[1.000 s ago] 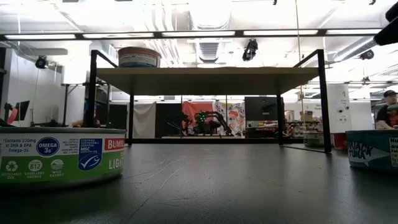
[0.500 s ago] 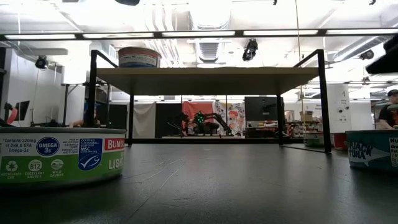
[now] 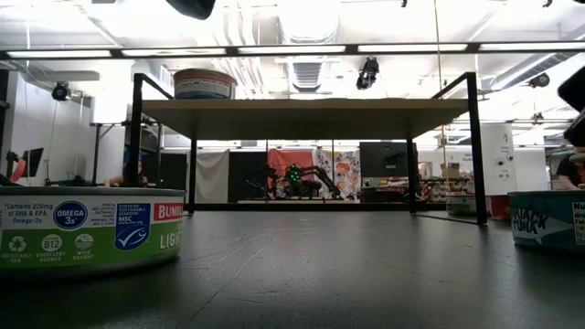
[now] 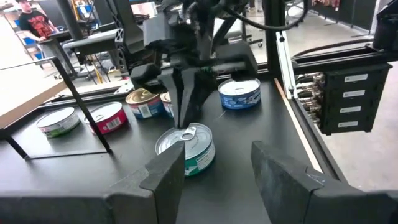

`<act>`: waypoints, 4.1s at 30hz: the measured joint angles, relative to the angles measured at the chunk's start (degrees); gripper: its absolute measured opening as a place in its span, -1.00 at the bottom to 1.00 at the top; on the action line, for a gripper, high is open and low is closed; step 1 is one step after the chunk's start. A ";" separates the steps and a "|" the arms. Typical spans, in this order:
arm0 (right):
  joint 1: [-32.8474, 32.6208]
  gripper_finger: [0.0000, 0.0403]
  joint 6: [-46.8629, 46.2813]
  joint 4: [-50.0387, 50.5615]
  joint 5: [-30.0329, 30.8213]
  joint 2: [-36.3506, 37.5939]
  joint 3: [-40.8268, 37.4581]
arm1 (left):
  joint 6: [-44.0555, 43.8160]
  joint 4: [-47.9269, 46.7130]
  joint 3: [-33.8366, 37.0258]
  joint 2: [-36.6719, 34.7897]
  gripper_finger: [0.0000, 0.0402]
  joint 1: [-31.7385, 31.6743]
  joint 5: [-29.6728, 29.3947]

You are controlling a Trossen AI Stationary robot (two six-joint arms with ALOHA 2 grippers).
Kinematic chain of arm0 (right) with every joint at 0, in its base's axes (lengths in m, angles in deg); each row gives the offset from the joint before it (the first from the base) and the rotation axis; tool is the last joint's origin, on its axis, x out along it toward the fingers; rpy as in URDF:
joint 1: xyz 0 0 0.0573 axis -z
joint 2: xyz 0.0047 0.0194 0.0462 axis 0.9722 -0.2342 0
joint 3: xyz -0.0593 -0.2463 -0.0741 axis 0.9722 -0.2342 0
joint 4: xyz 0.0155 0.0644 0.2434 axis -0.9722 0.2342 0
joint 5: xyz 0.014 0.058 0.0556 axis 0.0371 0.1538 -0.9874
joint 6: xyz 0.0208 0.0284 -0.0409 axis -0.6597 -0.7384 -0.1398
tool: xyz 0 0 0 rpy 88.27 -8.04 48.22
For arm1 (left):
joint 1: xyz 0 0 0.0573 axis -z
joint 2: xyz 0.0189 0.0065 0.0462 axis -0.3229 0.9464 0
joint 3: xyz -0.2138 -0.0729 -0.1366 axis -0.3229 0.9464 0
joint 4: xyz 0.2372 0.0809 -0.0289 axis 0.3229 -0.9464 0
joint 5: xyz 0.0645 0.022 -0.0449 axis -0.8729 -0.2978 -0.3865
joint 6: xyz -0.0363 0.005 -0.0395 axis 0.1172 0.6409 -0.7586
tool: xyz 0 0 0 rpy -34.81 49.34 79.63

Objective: Stack canned seafood by type on shelf
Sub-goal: Stack the light green tuna can on the light green tuna can

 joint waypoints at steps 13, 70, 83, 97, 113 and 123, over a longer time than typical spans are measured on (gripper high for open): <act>2.62 -0.95 -5.54 22.11 -7.21 -6.34 15.08 | 0.42 -0.18 -0.08 0.00 -0.16 0.00 0.00; 6.16 -0.95 -11.78 45.39 -7.40 -1.20 16.29 | -8.33 -2.84 -0.20 2.04 -0.72 -6.94 10.51; 5.42 -0.95 -12.55 23.81 -7.38 1.34 6.85 | -10.18 -2.37 -3.50 6.56 -1.00 -10.56 14.69; 5.70 -0.95 -13.08 18.61 -6.41 1.30 4.16 | -10.62 -4.16 -4.83 8.21 -1.00 -12.23 14.99; 5.84 -0.86 -18.16 18.40 -5.28 1.30 3.94 | -11.84 -5.82 -7.33 10.29 -1.00 -13.03 15.02; 6.21 -0.52 -19.73 18.35 -5.41 1.30 3.94 | -12.26 -5.80 -7.26 10.66 -1.00 -13.03 15.02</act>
